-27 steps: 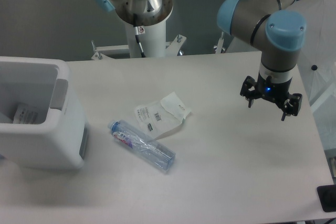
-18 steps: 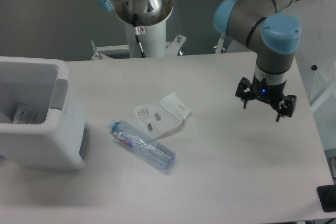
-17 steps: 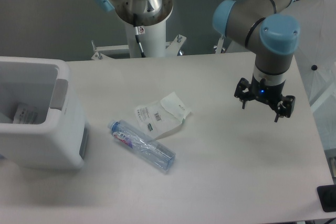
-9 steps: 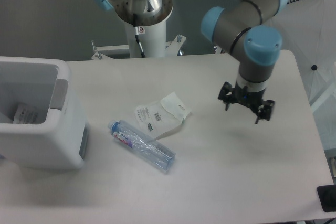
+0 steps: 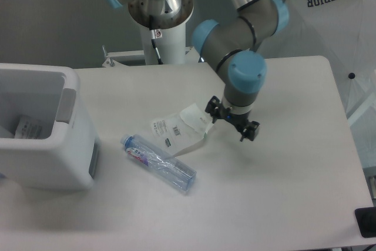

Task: Place the trash in the trash can
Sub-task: 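Move the gripper down over the crumpled white paper, then close the gripper on the white paper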

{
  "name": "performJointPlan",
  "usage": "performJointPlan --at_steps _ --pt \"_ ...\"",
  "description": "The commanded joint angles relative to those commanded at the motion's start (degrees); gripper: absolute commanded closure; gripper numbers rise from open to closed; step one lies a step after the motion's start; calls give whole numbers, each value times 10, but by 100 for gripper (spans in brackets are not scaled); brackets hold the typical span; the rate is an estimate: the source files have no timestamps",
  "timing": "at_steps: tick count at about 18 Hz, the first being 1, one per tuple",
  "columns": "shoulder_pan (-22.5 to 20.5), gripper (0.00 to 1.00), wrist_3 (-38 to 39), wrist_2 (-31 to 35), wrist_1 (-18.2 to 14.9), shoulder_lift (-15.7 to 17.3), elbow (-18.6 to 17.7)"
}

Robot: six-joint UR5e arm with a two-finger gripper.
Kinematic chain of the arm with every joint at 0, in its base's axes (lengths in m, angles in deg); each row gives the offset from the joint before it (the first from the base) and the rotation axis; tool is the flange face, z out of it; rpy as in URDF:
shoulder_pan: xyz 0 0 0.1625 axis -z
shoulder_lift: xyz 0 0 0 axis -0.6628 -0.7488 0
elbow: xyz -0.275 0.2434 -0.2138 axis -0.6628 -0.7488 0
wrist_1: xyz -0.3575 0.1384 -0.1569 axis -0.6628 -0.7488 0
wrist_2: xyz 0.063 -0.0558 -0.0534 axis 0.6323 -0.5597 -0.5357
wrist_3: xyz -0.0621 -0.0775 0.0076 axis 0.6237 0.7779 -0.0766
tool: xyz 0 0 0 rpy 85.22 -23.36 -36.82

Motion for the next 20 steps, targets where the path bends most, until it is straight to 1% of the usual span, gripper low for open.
performJointPlan --at_steps 2,3,5,6,7,9,14,18,20 --pt "8 0 27 1 6 -6 -3" --pt "17 0 45 1 9 -17 -1" --pt "25 1 44 2 7 -16 -4" --pt "32 13 44 2 6 -18 -5" --pt "34 29 45 2 6 -21 -6" --pt "42 49 46 13 6 -24 -5" --pt "43 100 43 25 4 -26 -4" --pt "42 100 40 25 0 -15 2" --pt "35 100 38 24 -2 -7 11"
